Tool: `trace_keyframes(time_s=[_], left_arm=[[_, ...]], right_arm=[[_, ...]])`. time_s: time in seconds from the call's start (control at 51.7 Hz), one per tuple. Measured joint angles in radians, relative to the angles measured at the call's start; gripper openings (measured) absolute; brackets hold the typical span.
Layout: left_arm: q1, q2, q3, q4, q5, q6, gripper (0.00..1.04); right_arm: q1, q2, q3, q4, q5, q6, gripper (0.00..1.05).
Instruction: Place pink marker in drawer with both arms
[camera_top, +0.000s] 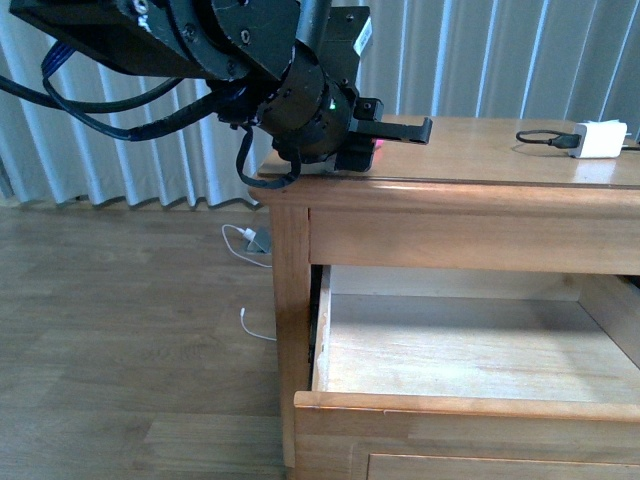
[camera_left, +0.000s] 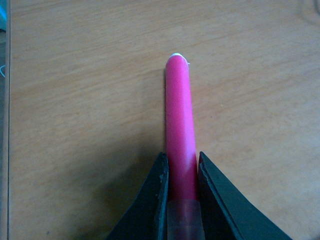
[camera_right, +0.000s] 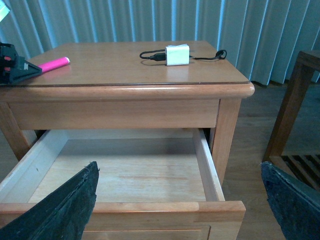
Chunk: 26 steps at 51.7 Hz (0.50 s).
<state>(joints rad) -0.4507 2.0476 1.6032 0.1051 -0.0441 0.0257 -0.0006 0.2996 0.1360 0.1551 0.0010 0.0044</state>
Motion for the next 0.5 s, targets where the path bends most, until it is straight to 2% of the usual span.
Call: trace_keyframes(time_s=[0.271,0.503], left_arm=[[-0.005,-0.217,-0.268,0.141,0.121,0.055,0.15],[-0.010,-0.397,-0.539,0.196,0.241,0.107,0.15]], right_arm=[[0.000,0.000,0.000,0.000,0.000,0.000,0.96],[0.000,0.000,0.000,0.000,0.000,0.000,0.96]])
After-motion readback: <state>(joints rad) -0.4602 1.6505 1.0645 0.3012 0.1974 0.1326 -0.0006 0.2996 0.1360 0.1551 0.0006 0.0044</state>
